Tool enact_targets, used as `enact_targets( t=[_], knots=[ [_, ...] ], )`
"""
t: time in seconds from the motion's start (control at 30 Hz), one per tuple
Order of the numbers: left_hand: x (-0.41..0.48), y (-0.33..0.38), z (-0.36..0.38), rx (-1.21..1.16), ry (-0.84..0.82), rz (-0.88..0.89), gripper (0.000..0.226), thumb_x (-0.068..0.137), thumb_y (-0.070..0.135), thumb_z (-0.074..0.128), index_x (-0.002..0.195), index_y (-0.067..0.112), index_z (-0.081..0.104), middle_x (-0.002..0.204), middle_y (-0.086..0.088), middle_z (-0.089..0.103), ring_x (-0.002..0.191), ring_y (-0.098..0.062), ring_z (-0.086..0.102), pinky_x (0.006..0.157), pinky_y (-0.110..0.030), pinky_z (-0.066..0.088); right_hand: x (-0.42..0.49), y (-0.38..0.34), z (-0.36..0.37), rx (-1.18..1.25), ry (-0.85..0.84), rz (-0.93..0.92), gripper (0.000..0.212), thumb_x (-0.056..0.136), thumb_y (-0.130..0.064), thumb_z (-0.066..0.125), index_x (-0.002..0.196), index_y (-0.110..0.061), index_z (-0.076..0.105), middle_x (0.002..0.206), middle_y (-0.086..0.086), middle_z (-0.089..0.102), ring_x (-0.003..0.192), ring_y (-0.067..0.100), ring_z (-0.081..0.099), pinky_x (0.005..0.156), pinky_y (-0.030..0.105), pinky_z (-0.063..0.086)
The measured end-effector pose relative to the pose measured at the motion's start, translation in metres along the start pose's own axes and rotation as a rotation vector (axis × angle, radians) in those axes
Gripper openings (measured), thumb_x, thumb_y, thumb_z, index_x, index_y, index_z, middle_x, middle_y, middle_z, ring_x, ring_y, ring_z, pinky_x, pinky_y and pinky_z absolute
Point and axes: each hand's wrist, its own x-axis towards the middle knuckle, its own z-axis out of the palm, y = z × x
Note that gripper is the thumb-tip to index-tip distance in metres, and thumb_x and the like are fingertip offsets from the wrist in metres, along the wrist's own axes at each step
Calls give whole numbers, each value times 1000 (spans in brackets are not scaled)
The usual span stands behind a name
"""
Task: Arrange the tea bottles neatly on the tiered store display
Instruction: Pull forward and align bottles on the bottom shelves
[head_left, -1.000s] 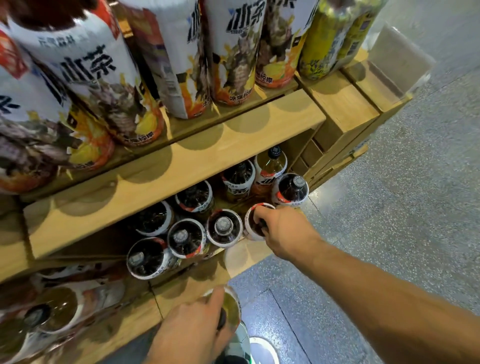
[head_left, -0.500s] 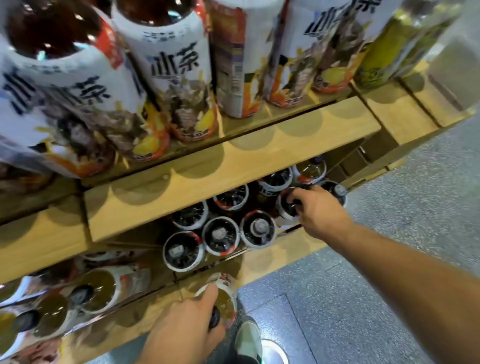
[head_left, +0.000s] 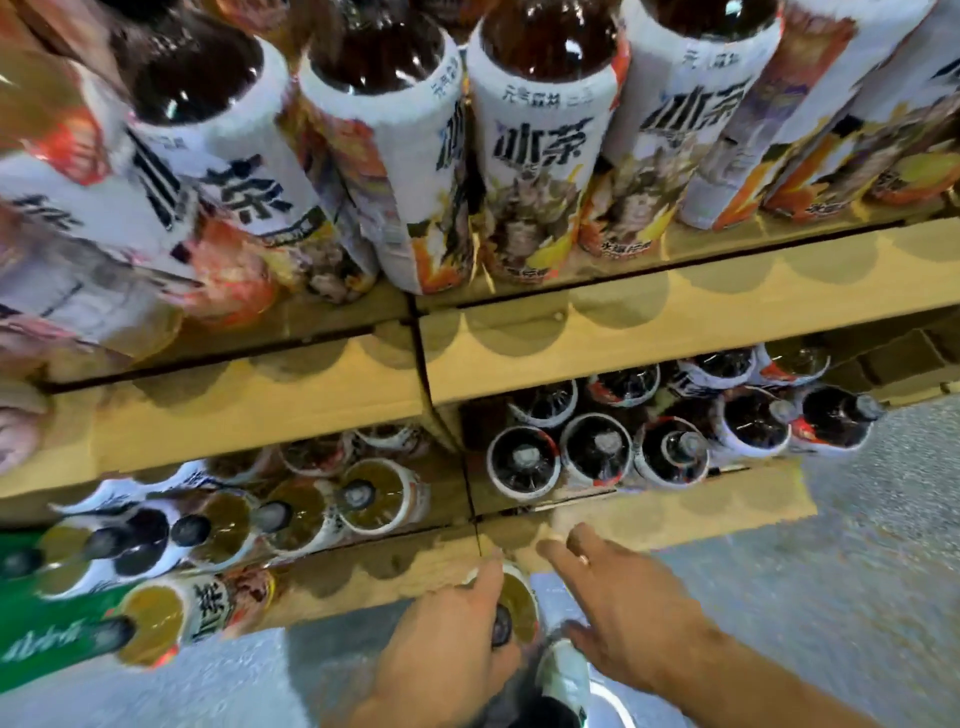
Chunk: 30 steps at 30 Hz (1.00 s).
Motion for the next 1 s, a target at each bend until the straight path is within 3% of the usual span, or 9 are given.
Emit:
enact_targets(
  t=[0.1, 0.27, 0.43, 0.6, 0.7, 0.83, 0.9, 1.0],
  knots=[
    [-12, -23, 7, -60, 32, -17, 69, 90, 46, 56, 145, 22, 22, 116, -4, 65, 102, -28, 63, 81, -39, 53, 27, -57, 24, 53, -74, -53, 84, 90, -33, 59, 156, -32, 7, 146, 3, 29, 114, 34, 53, 68, 36, 36],
    [-31, -67, 21, -92, 74, -97, 70, 87, 42, 56, 145, 24, 20, 119, -3, 63, 106, -29, 61, 82, -37, 50, 59, -104, 56, 176, -101, -79, 93, 85, -36, 64, 151, -45, 0, 148, -4, 29, 109, 34, 57, 75, 41, 52],
    [-60, -114, 33, -213, 167, -89, 60, 88, 42, 56, 137, 31, 24, 117, -1, 63, 103, -28, 62, 83, -39, 52, 75, -151, 49, 95, -155, -142, 88, 79, -39, 67, 149, -40, 12, 139, -3, 39, 96, 33, 62, 68, 40, 52],
    [-89, -162, 40, -408, 247, -39, 40, 86, 48, 54, 121, 35, 38, 113, 3, 65, 98, -26, 63, 81, -44, 53, 90, -199, 46, 49, -168, -143, 91, 78, -53, 59, 154, -34, 13, 142, -5, 39, 101, 28, 65, 78, 37, 50],
    [-111, -191, 39, -417, 263, -29, 38, 89, 54, 48, 122, 40, 38, 108, 6, 64, 96, -22, 62, 79, -39, 52, 99, -224, 48, 37, -203, -117, 92, 78, -56, 62, 152, -34, 12, 142, -6, 39, 103, 27, 65, 76, 36, 48],
    [-136, -238, 33, -375, 433, -197, 23, 96, 52, 43, 113, 35, 42, 86, 10, 54, 76, -14, 56, 64, -32, 40, 111, -249, 49, 1, -223, -74, 99, 76, -64, 67, 152, -33, 13, 146, -6, 38, 108, 25, 64, 85, 37, 53],
    [-138, -263, 22, -371, 553, -322, 24, 96, 46, 47, 117, 34, 43, 88, 11, 53, 78, -15, 57, 64, -33, 45, 118, -259, 49, -6, -249, -59, 103, 74, -65, 70, 153, -32, 11, 148, -5, 37, 112, 26, 62, 89, 38, 53],
    [-123, -300, -3, -353, 701, -433, 41, 93, 43, 51, 131, 35, 37, 108, 2, 59, 90, -28, 64, 71, -42, 53, 125, -271, 46, -9, -239, -51, 104, 75, -67, 70, 152, -31, 12, 148, -5, 37, 116, 24, 60, 92, 37, 51]
  ],
)
